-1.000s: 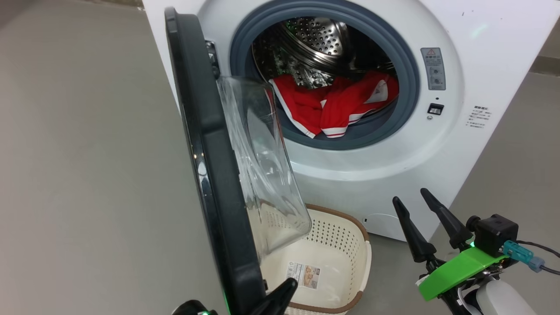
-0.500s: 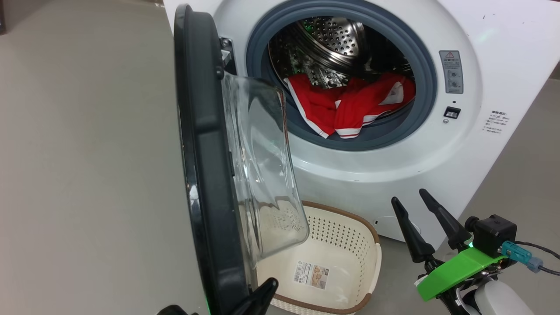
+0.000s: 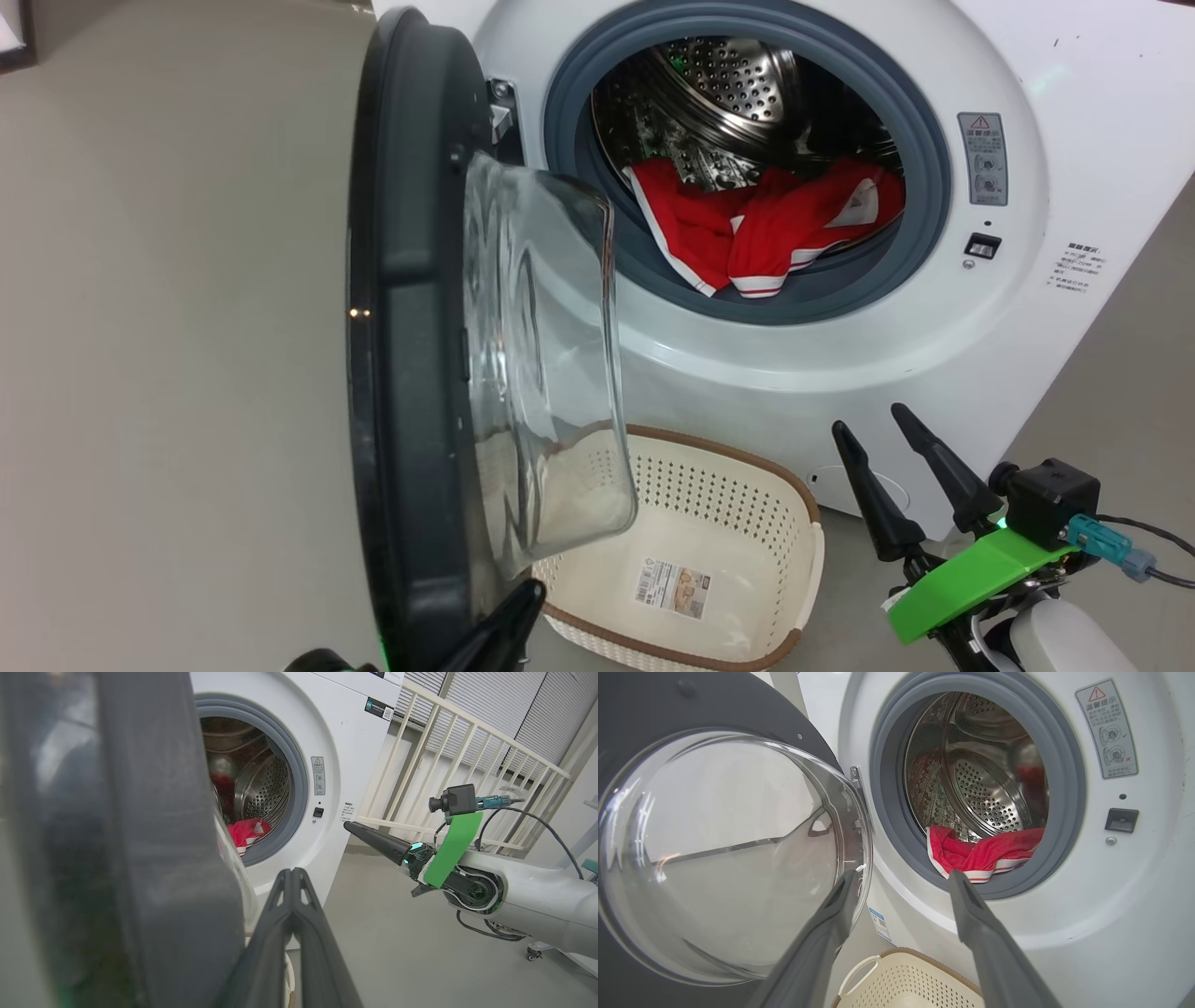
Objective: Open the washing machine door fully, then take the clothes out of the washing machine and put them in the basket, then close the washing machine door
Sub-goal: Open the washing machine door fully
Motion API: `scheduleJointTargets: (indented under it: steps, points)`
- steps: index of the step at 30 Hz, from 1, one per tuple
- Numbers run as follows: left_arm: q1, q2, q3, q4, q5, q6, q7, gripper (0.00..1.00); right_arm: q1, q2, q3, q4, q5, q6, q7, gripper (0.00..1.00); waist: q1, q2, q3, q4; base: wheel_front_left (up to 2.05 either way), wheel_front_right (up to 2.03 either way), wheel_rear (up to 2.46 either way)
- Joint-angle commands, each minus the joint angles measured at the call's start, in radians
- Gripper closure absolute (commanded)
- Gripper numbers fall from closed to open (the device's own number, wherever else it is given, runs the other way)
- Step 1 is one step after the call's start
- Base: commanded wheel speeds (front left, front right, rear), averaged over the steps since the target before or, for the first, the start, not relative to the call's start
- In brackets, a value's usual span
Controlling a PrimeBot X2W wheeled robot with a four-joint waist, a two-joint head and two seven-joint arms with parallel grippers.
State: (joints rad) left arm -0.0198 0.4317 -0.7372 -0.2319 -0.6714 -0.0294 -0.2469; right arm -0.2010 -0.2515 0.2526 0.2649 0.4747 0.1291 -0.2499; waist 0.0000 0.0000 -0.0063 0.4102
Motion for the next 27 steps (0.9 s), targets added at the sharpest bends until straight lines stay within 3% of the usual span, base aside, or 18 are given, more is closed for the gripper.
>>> scheduleJointTargets:
  steps: [1,27]
  points:
    - [-0.026,0.036,0.07,-0.018,-0.01,0.025,-0.007,1.0,-0.001,-0.003,0.023,-0.027,-0.011,0.002,-0.012,0.0,0.0,0.0,0.001,0.0,0.0,0.0,0.0]
    - [0.069,0.142,0.203,-0.066,-0.036,0.12,-0.005,1.0,-0.002,-0.001,0.04,-0.023,-0.005,0.002,-0.012,0.0,0.0,0.0,0.005,0.024,0.0,0.0,0.0]
